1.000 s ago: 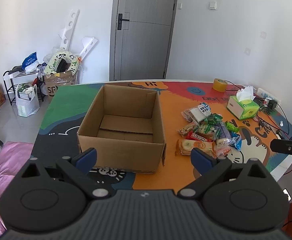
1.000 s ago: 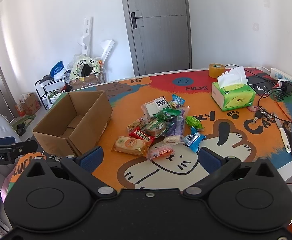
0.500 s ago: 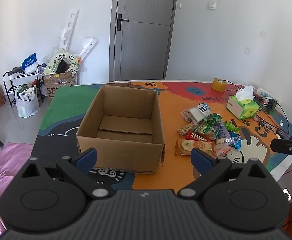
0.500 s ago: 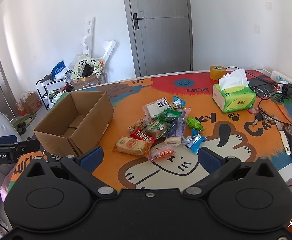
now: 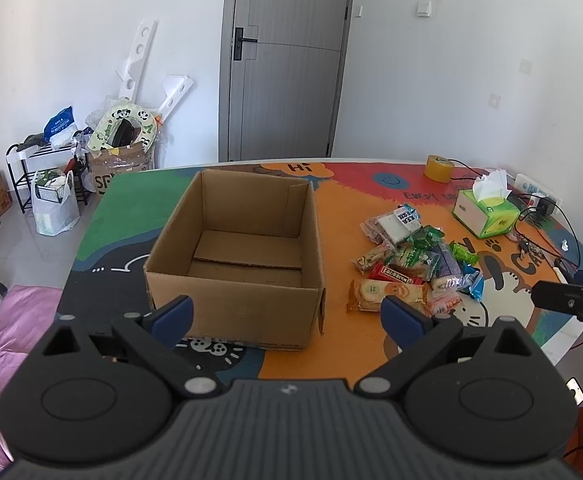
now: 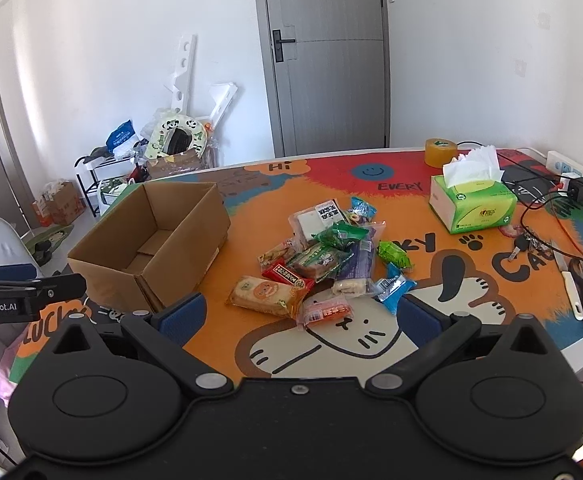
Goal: Organize snacks
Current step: 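Grasp the bread cake with the left tool while the right tool grasps the blue snack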
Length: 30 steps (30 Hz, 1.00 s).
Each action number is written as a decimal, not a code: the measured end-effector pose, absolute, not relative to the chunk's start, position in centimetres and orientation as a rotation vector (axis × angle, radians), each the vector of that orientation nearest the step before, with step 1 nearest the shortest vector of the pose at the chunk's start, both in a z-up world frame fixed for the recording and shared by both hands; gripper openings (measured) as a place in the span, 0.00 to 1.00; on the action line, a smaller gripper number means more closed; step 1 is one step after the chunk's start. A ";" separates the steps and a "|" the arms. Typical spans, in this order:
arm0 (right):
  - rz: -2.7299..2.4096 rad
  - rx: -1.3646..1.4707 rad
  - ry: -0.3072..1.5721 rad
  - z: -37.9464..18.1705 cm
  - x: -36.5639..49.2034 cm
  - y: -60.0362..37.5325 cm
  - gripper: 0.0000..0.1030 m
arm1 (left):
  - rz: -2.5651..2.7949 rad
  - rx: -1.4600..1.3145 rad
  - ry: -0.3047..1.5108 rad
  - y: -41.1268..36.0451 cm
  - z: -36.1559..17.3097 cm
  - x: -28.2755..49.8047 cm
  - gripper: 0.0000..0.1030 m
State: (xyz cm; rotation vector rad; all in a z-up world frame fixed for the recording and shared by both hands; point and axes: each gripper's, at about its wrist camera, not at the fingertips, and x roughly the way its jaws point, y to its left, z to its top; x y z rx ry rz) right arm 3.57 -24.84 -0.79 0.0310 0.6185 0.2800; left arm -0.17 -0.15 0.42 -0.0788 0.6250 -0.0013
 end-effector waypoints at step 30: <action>0.196 0.145 0.622 -8.4 9.9 -30.7 0.90 | -0.168 -0.157 0.631 -8.6 -5.5 6.3 0.90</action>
